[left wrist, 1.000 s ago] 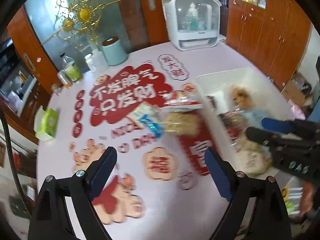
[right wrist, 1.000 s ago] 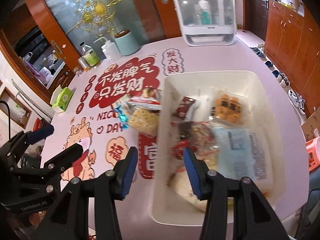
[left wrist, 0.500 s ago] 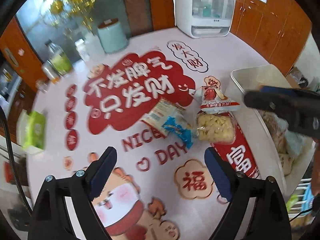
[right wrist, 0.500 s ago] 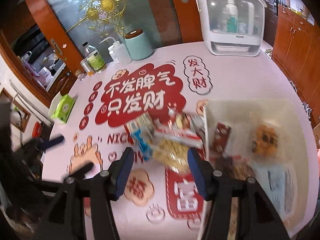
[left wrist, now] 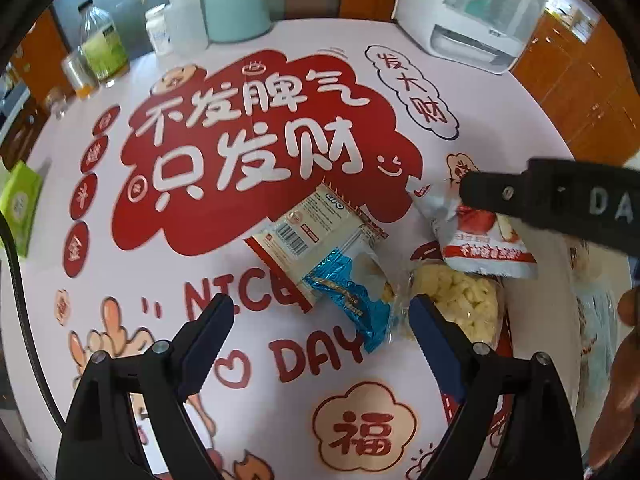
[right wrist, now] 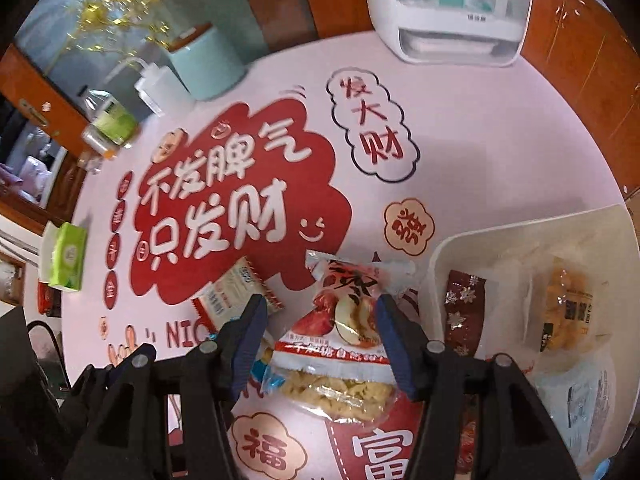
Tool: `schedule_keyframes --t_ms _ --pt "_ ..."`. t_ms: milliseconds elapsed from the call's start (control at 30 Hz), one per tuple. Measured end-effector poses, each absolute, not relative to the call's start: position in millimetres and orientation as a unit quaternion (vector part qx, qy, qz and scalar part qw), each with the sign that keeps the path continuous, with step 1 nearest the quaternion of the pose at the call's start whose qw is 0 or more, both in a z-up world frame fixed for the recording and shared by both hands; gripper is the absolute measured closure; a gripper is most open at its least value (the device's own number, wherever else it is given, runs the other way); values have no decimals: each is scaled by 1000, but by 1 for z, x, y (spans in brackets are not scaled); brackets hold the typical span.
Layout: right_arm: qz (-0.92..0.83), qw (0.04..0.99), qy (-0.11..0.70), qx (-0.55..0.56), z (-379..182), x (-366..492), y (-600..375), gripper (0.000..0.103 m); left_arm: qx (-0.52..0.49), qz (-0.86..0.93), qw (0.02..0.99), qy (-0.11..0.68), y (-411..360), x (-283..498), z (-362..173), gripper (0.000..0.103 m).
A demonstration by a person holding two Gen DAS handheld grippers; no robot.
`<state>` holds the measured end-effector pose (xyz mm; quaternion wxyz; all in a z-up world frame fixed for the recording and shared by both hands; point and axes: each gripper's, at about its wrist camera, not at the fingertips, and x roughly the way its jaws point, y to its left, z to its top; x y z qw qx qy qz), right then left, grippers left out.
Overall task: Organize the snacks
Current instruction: 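Grasp the red-printed bread bag with right tool while left tool reaches the blue-wrapped bar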
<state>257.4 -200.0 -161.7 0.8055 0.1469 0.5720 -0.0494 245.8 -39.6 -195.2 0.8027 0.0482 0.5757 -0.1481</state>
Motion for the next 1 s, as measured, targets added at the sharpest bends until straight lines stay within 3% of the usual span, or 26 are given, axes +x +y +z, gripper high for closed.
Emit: schedule_keyframes --t_ms 367,500,567,600,633,800,1000 --pt "-84 774 619 102 -199 281 -190 46 -9 -133 780 612 -42 264 -224 20" --pt "-95 772 626 55 -204 287 -180 48 -34 -135 766 628 -47 267 -234 30" --pt "-100 774 624 34 -205 287 -176 53 -50 -132 762 632 -48 270 -238 42" --pt "-95 775 624 29 -205 287 -175 56 -55 -131 759 635 -48 270 -239 61" --pt "-94 776 623 28 -205 285 -175 57 -63 -136 754 640 -49 271 -242 70" --pt "-67 785 613 59 -199 278 -180 63 -43 -126 775 618 -48 264 -231 83" --pt "-31 810 579 92 -170 262 -181 63 -29 -124 812 570 -29 245 -182 85"
